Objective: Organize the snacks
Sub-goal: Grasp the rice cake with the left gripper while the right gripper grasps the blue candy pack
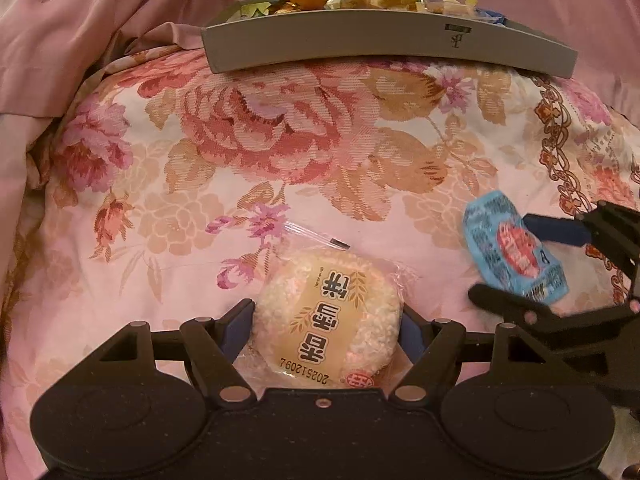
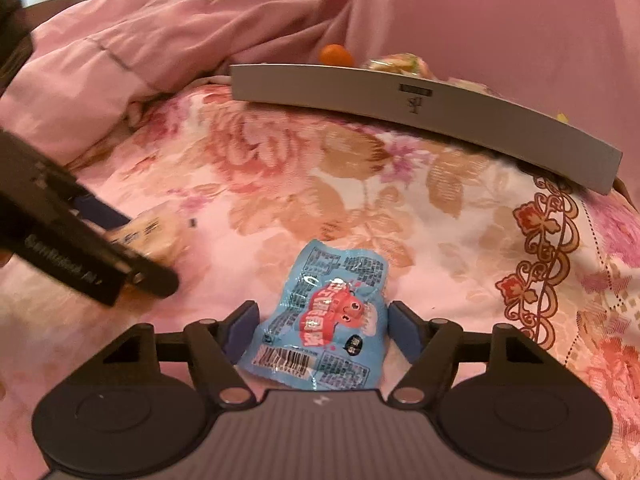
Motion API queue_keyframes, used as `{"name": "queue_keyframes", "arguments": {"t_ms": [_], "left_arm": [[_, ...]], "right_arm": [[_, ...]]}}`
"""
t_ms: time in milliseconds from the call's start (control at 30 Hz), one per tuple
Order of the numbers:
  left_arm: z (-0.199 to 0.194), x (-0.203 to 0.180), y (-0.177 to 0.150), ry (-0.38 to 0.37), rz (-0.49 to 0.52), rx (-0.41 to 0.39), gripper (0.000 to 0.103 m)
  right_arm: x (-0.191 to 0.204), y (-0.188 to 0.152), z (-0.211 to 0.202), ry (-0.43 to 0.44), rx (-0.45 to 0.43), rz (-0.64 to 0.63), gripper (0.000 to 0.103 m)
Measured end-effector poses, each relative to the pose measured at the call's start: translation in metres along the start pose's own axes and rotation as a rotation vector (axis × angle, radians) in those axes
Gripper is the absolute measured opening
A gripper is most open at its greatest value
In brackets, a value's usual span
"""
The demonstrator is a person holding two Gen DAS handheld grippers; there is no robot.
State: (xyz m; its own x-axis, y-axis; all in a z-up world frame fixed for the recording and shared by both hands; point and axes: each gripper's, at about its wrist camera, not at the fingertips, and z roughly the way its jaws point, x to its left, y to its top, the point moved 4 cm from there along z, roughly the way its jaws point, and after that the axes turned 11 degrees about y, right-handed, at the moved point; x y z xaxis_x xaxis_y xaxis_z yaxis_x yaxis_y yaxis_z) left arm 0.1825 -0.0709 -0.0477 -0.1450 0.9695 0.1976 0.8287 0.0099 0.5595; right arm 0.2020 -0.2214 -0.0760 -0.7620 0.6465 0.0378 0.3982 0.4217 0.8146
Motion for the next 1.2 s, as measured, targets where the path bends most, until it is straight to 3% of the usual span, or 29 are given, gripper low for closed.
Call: {"name": "queue_keyframes", "arguments": {"t_ms": [267,533,667,733,1200], "left_arm": [[-0.006,-0.005,-0.008,-0.022,0.015,-0.012,0.075],[-0.008,-0.012,-0.008,-0.046,0.023,-0.005,0.075],[-0.011,-0.016,-0.008,-0.054,0.036,-0.010,0.075],[-0.010,-0.016,-0.008,-0.054,0.028,-0.008,0.075],[-0.014,-0.016,-0.009,-0.033,0.020,-0.032,0.075]], "right_arm": [[0.016,-0.010,-0.015,0.033,0.029,-0.066,0.077],[0.009,-0.007,-0.011,0.030,0.061,0.047,0.087],[0.017,-0.010,-0.012,0.032,0.053,0.038,0.072],[0.022,-0.011,-0.015,0.042,0.054,0.005,0.070],[0.034,-0.017,-0.034,0.032,0.074,-0.126,0.067]]}}
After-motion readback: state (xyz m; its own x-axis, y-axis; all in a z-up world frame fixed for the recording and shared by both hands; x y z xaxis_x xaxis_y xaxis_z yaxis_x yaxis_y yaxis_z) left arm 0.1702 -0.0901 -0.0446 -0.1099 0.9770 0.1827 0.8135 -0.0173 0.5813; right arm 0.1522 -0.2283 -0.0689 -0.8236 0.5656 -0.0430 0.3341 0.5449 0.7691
